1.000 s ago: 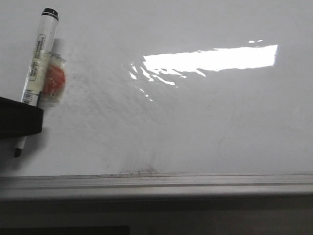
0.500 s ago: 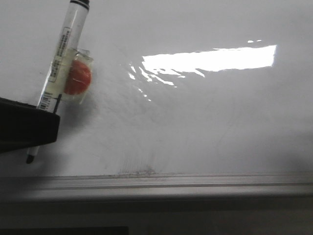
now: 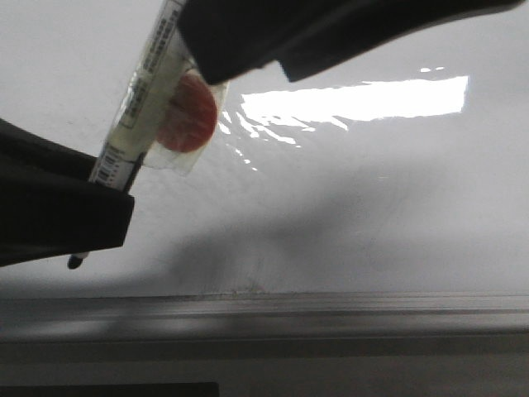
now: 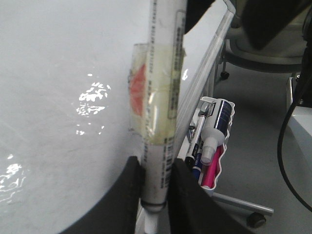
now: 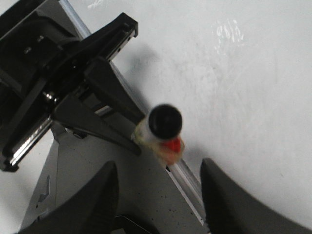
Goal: Write number 9 on whiteboard
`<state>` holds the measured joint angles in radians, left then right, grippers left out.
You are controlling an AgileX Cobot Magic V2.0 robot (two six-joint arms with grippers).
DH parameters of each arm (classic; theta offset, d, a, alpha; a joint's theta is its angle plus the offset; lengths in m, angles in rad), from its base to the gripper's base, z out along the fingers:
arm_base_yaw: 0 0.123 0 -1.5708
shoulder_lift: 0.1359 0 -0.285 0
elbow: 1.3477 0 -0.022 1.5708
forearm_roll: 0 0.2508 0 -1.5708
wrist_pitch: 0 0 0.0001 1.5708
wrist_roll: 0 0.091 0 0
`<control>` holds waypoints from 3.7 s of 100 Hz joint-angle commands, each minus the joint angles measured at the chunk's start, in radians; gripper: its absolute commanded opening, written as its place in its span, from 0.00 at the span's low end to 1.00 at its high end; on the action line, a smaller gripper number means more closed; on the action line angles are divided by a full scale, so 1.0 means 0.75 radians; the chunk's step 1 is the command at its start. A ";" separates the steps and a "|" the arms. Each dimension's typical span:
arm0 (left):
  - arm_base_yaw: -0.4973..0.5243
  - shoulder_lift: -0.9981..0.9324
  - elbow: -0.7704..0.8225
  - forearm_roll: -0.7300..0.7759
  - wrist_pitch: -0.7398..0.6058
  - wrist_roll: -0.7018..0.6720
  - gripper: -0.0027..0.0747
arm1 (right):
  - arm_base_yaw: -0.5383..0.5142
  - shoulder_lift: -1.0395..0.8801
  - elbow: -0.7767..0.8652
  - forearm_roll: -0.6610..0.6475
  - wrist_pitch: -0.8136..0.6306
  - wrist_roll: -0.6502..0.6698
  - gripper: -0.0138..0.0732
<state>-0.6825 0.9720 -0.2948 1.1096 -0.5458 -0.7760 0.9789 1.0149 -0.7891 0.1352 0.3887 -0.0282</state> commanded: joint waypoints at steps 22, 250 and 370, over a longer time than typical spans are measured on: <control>-0.004 -0.006 -0.045 -0.032 -0.074 -0.001 0.01 | -0.002 0.146 -0.151 0.068 -0.102 0.003 0.51; -0.004 -0.514 -0.043 -0.256 0.458 -0.182 0.40 | -0.508 0.113 -0.278 0.069 -0.001 -0.011 0.09; -0.004 -0.188 -0.042 -0.041 0.005 -0.177 0.40 | -0.024 0.184 -0.237 0.240 -0.081 0.064 0.09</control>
<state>-0.6825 0.8310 -0.2988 1.0896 -0.4921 -0.9005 0.9562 1.1684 -0.9249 0.2959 0.4066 0.0185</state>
